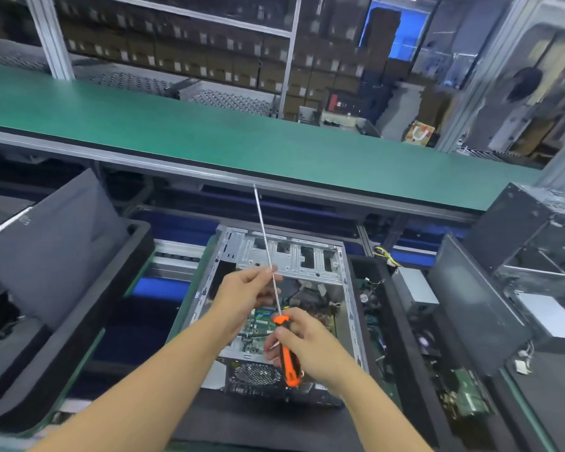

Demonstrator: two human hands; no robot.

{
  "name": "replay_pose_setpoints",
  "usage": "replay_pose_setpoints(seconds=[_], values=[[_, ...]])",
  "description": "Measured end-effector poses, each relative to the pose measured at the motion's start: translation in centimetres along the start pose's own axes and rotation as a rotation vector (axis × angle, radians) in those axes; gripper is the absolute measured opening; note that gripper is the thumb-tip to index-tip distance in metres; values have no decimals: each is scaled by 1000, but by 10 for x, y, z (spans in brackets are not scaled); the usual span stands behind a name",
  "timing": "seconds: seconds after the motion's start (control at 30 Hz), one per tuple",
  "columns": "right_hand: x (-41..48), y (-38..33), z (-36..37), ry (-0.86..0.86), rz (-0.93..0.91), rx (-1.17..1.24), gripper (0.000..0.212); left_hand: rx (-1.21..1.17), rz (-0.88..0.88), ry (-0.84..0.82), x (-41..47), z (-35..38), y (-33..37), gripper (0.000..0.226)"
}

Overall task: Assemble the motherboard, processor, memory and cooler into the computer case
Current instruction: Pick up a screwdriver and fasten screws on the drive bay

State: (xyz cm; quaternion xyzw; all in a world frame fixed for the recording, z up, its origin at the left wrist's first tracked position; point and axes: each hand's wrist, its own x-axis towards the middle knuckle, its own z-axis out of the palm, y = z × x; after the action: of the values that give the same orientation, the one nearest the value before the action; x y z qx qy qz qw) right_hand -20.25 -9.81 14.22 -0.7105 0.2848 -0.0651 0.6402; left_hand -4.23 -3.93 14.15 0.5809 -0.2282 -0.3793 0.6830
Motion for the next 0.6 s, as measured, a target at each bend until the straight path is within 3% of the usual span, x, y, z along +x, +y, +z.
replay_pose_setpoints(seconds=[0.2, 0.4, 0.6], values=[[5, -7, 40, 37, -67, -81, 30, 130, -85, -126, -31, -28, -16, 18], [25, -5, 91, -76, -109, -133, 32, 194, -103, 9, -56, -78, -14, 17], [50, 13, 169, -426, -106, -249, 27, 100, -91, 334, -115, -168, -28, 18]])
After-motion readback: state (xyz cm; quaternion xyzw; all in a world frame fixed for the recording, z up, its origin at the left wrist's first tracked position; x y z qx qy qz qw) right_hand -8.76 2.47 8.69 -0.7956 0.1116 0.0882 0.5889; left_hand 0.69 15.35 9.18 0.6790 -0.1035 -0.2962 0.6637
